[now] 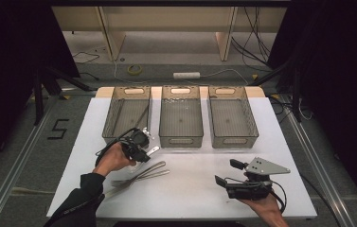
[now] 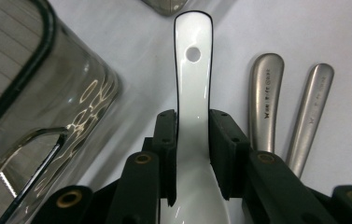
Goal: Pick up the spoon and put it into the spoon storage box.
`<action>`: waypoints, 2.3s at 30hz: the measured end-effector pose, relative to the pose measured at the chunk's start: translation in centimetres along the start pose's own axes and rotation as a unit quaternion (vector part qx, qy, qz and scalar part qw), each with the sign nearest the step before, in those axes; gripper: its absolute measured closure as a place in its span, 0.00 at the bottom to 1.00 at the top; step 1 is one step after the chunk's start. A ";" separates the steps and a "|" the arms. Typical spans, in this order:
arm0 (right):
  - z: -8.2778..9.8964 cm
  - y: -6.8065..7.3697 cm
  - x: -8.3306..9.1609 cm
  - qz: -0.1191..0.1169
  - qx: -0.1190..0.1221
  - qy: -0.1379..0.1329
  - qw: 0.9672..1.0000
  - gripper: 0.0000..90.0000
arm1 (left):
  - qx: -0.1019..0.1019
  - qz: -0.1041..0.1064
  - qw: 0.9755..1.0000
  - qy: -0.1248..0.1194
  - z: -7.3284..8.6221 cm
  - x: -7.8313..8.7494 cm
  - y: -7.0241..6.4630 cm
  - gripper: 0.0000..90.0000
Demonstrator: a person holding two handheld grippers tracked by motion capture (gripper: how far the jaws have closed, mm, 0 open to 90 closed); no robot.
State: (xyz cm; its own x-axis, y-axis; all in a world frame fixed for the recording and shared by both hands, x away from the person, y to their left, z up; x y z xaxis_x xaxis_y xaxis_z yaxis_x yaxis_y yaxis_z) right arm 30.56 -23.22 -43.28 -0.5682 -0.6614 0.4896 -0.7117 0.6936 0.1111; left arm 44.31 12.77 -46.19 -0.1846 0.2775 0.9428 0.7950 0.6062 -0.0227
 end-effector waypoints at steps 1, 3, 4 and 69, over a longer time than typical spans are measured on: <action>0.0 0.0 0.0 0.000 0.001 -0.001 1.000 0.22 | 0.002 0.000 1.000 -0.005 0.0 0.2 0.1 0.81; 0.0 0.0 0.0 0.000 -0.001 0.000 1.000 0.22 | 0.005 0.006 1.000 -0.011 0.0 0.5 0.1 0.81; 0.0 0.0 0.0 0.001 -0.001 -0.001 1.000 0.22 | 0.005 0.006 1.000 -0.015 0.0 0.7 0.2 0.81; 0.0 -0.3 0.1 0.003 -0.007 -0.006 1.000 0.22 | 0.098 0.008 0.970 -0.221 -10.8 7.3 2.4 0.81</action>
State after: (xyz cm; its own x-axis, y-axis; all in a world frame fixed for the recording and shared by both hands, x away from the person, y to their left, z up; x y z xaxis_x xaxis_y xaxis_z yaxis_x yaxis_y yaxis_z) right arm 30.67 -23.51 -43.30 -0.5773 -0.6606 0.4800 -0.7026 0.7013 0.1202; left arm 51.08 8.23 -35.76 -0.4379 0.5538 0.7082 0.6821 0.7178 -0.1395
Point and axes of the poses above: each handheld gripper's, and its own axes: x roughly backward along the jaws, z roughly out of its underside, y roughly to its left, the point moved 1 cm from there along -x, roughly forward along the jaws, and after that the axes turned 3 degrees about y, right-handed, at the moved point
